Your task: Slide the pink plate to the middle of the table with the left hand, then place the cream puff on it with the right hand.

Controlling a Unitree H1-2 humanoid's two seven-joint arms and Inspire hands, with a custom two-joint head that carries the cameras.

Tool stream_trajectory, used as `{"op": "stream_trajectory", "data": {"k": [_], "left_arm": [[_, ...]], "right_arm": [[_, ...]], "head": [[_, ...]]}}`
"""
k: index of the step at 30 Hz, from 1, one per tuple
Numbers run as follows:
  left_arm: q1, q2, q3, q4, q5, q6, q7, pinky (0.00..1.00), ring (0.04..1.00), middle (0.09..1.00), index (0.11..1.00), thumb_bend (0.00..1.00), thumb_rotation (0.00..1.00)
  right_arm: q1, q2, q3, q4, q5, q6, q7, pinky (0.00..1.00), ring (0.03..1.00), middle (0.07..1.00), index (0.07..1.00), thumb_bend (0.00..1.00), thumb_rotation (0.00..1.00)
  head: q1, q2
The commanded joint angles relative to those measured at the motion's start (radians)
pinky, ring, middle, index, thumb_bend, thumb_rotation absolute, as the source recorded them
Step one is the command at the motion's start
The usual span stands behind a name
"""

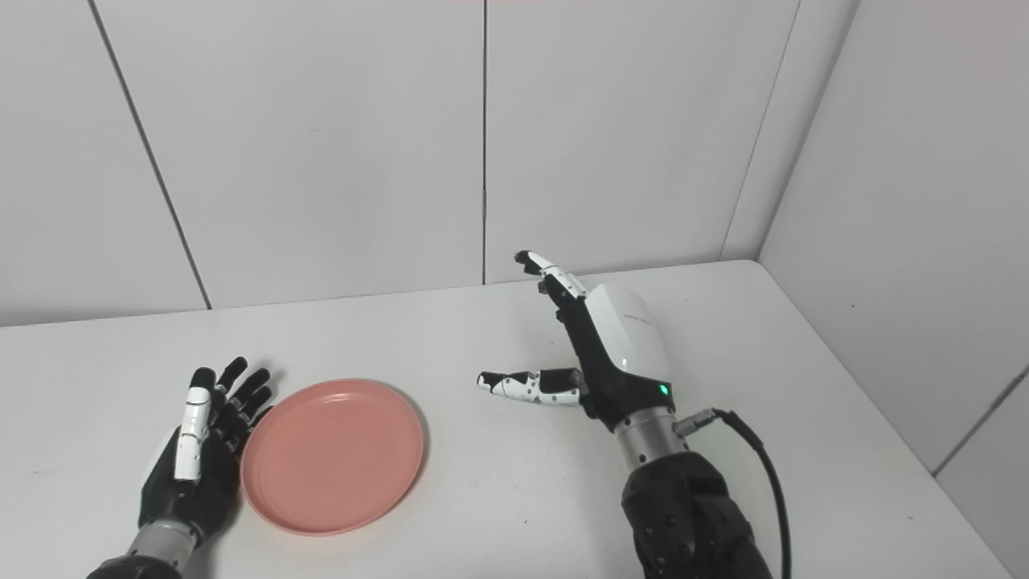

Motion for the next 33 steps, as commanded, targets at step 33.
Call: {"op": "stream_trajectory", "data": {"k": [33], "left_arm": [[-0.003, 0.001, -0.006, -0.026, -0.011, 0.067, 0.0, 1.0, 0.954, 0.901, 0.947, 0.63, 0.87]], "right_arm": [[-0.362, -0.399, 0.137, 0.463, -0.18, 0.017, 0.317, 0.72, 0.886, 0.884, 0.825, 1.0, 0.42]], "head": [[0.0, 0.001]]}}
